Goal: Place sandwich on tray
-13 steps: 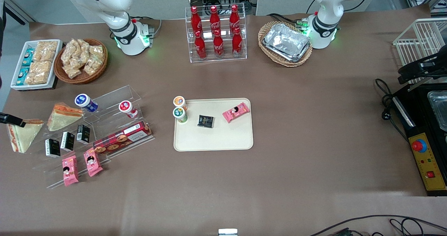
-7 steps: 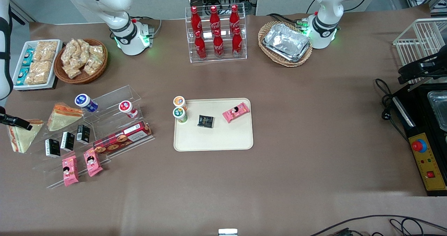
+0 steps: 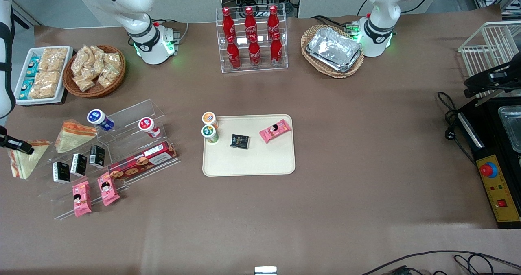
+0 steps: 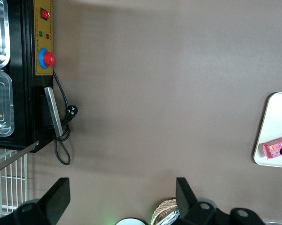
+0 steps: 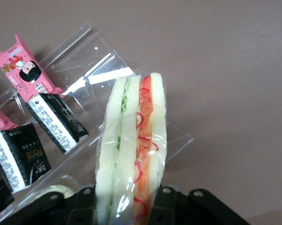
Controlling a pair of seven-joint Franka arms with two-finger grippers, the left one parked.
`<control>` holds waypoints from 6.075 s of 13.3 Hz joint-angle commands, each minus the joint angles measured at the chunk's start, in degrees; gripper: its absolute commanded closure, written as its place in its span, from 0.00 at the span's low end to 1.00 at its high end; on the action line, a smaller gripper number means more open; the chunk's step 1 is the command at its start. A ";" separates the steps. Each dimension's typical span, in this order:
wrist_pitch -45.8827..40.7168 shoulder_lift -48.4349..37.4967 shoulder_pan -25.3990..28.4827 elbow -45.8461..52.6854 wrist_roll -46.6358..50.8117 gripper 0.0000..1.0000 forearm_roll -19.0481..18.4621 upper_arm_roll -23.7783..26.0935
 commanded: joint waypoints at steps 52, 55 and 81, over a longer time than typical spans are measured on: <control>9.07 28.71 61.40 22.68 134.02 0.88 10.29 3.10; 9.85 30.56 60.87 24.44 135.77 0.06 10.29 3.10; -22.65 -3.79 22.84 22.96 22.10 0.00 -2.89 4.14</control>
